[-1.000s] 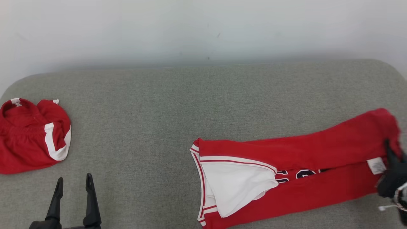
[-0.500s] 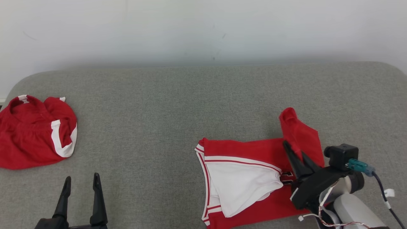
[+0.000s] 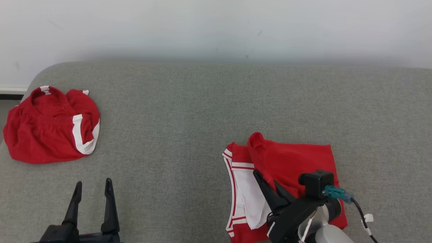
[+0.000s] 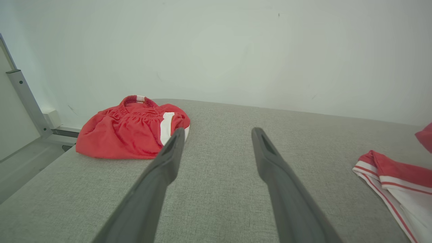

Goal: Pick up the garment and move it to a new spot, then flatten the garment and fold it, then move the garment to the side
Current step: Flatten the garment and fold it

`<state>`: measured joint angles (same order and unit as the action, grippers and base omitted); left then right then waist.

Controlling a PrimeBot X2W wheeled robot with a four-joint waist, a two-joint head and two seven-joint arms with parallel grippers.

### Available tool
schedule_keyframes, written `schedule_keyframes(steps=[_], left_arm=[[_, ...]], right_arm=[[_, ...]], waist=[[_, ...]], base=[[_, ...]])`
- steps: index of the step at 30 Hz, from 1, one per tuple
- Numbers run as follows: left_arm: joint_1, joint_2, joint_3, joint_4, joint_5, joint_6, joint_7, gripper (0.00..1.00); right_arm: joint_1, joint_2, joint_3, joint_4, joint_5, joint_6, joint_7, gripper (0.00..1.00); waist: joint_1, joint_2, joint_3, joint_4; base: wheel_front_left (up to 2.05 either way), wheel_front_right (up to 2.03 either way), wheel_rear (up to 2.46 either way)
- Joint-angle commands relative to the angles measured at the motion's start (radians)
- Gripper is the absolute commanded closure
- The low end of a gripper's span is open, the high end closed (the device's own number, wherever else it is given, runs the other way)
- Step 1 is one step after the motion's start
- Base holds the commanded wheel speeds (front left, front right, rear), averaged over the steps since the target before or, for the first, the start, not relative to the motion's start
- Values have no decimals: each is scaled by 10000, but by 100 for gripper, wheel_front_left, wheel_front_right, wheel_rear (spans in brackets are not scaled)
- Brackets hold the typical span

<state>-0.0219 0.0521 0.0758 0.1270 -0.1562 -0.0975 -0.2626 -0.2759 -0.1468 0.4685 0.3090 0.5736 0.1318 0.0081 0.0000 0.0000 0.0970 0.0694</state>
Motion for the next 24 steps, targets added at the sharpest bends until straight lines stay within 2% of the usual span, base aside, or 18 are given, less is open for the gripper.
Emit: schedule_keyframes(steps=[1,5,6,7,13,18,24], left_arm=[[-133,-22,-30,44,6,2,-31,0],[-247,-22,-115,116,-45,44,-31,0],[-265,-23,-133,138,-52,48,-31,0],[-286,-25,-143,152,-57,46,-31,0],[-259,-23,-91,146,-56,87,-31,0],[-137,-24,-28,152,-75,102,-31,0],[-50,-23,-27,115,-68,108,-31,0]], right_arm=[[52,132,-24,84,-76,-25,-21,100],[-37,383,7,568,-435,-25,43,100],[-94,453,-10,632,-537,-25,-41,85],[-146,541,-54,670,-549,-25,-166,0],[-319,541,-253,512,-672,-25,-781,0],[-255,124,-839,-122,-687,-25,-1428,0],[192,-462,-1993,-751,-862,-25,-1990,0]], waist=[[0,0,66,73],[0,0,116,157],[0,0,121,168],[0,0,128,178],[0,0,114,74],[0,0,22,-133],[0,0,-116,-312]], base=[[0,0,0],[0,0,0],[0,0,0],[0,0,0],[0,0,0],[0,0,0],[0,0,0]])
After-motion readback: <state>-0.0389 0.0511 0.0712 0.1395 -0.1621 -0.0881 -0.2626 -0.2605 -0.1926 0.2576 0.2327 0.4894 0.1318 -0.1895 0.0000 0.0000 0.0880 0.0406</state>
